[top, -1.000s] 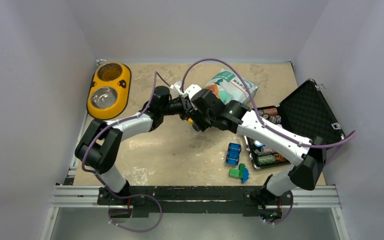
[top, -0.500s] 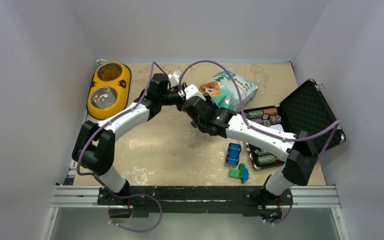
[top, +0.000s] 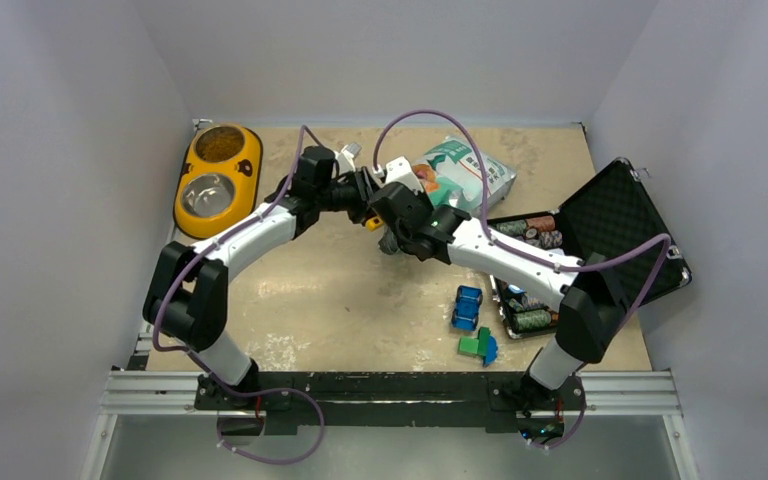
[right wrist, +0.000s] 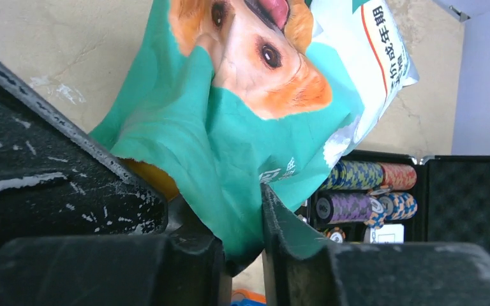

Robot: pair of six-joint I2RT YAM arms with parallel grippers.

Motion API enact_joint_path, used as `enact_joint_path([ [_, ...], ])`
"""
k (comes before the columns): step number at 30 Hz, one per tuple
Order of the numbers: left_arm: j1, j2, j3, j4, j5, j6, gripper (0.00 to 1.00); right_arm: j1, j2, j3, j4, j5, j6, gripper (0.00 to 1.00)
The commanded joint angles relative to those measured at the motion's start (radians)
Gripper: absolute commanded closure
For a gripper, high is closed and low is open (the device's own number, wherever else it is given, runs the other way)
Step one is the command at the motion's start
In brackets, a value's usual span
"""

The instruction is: Serve the pet food

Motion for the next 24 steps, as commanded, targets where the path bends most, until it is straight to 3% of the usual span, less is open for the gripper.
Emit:
enact_joint_path([
  [1,0.006,-0.036,0.044,-0.092,-0.001,0.066,1.00,-0.041,-0.014,0.045,0.098,0.085,-0.059,0.90],
  [3,0.008,-0.030,0.042,-0.164,-0.022,0.087,1.00,-0.041,-0.006,0.065,0.086,0.094,-0.062,1.00],
  [9,0.028,-0.005,0.004,-0.240,-0.050,0.087,1.00,-0.041,-0.061,0.077,0.107,0.103,-0.123,1.00],
  [13,0.030,0.034,-0.004,-0.190,-0.013,0.062,1.00,-0.041,-0.092,0.103,0.141,0.045,-0.168,1.00],
  [21,0.030,0.048,0.024,-0.220,0.001,0.036,1.00,-0.041,-0.041,0.098,0.203,0.045,-0.244,1.00],
  [24,0.030,0.051,0.024,-0.250,0.001,0.033,1.00,-0.043,0.012,0.103,0.251,0.107,-0.264,0.90],
])
